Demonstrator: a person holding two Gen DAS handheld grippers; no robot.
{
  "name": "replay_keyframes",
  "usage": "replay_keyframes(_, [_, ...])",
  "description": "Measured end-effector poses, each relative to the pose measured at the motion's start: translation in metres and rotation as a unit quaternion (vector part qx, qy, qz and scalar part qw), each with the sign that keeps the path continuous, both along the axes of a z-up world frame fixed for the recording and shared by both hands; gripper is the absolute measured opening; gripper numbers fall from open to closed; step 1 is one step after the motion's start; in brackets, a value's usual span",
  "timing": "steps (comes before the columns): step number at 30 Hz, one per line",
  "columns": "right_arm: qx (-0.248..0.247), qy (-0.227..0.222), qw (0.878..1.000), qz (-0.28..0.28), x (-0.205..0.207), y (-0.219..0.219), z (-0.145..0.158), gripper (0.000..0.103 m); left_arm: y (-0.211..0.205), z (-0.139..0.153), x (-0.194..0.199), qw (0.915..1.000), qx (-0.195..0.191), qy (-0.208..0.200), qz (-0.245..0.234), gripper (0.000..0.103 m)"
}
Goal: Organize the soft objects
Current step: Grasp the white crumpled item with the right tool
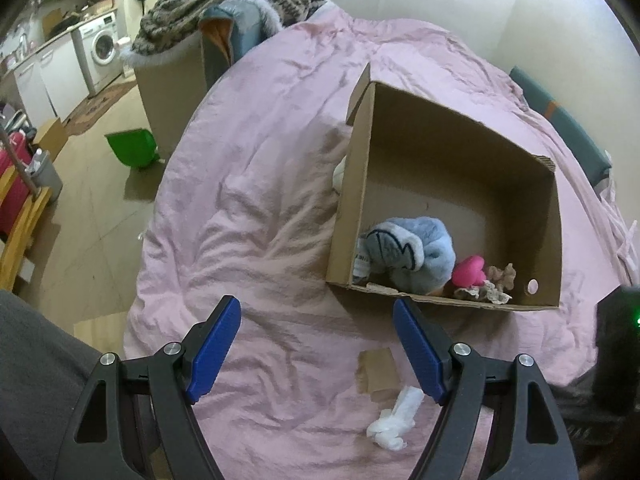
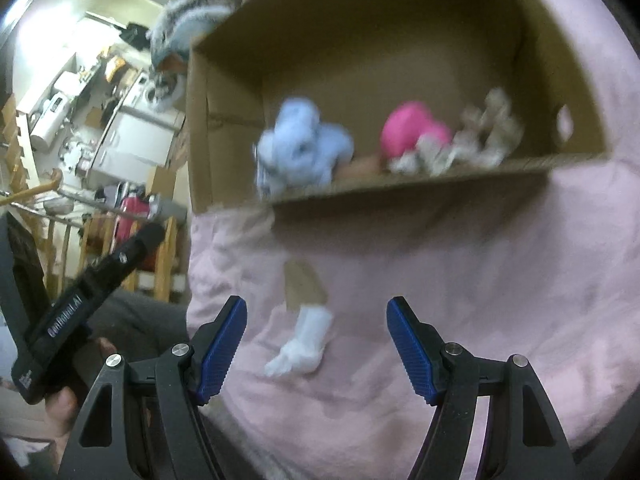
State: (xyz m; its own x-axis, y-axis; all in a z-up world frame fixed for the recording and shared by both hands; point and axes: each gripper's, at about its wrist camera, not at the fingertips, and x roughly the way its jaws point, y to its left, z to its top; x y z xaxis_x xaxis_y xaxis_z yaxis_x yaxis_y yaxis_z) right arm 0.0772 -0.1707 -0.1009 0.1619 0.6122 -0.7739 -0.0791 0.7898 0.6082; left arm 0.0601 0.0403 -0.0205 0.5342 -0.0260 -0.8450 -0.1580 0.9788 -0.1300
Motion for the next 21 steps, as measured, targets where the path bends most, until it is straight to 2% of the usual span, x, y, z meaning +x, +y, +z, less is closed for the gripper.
replay_keyframes(3, [0.005, 0.041, 0.999, 0.032, -0.001, 0.017, -0.019, 0.077, 0.0, -0.005, 0.003, 0.9999, -0.002, 0.01, 0.004, 0.076])
replay_keyframes(8, [-0.051, 0.027, 0.995, 0.084, -0.01, 0.051, -0.032, 0.076, -0.001, -0.009, 0.006, 0.9998, -0.005, 0.02, 0.003, 0.076])
replay_keyframes(10, [-0.045, 0.034, 0.993, 0.1, -0.014, 0.06, -0.037, 0.063, -0.002, -0.01, 0.006, 0.9997, -0.005, 0.022, 0.002, 0.076])
replay_keyframes(12, [-0.056, 0.038, 0.991, 0.112, -0.017, 0.068, -0.043, 0.056, -0.002, -0.011, 0.006, 0.9997, -0.005, 0.023, 0.001, 0.076])
replay_keyframes(14, [-0.075, 0.028, 0.99, 0.119, -0.021, 0.072, -0.045, 0.04, -0.003, -0.012, 0.007, 0.9997, -0.004, 0.025, -0.001, 0.076])
replay_keyframes(15, [-0.082, 0.018, 0.988, 0.126, -0.021, 0.074, -0.044, 0.027, -0.003, -0.013, 0.007, 0.9996, -0.004, 0.027, -0.002, 0.076])
replay_keyframes(17, [-0.083, -0.001, 0.987, 0.135, -0.024, 0.077, -0.037, 0.024, -0.004, -0.014, 0.009, 0.9995, -0.005, 0.03, -0.003, 0.076])
replay_keyframes(18, [-0.082, -0.006, 0.988, 0.134, -0.023, 0.076, -0.034, 0.016, -0.004, -0.014, 0.009, 0.9995, -0.006, 0.03, -0.003, 0.076])
replay_keyframes(19, [-0.085, -0.012, 0.988, 0.129, -0.024, 0.073, -0.031, 0.013, -0.004, -0.014, 0.009, 0.9995, -0.005, 0.029, -0.003, 0.076])
replay_keyframes(21, [-0.084, -0.012, 0.989, 0.12, -0.024, 0.067, -0.028, 0.012, -0.004, -0.014, 0.009, 0.9995, -0.005, 0.03, -0.003, 0.076])
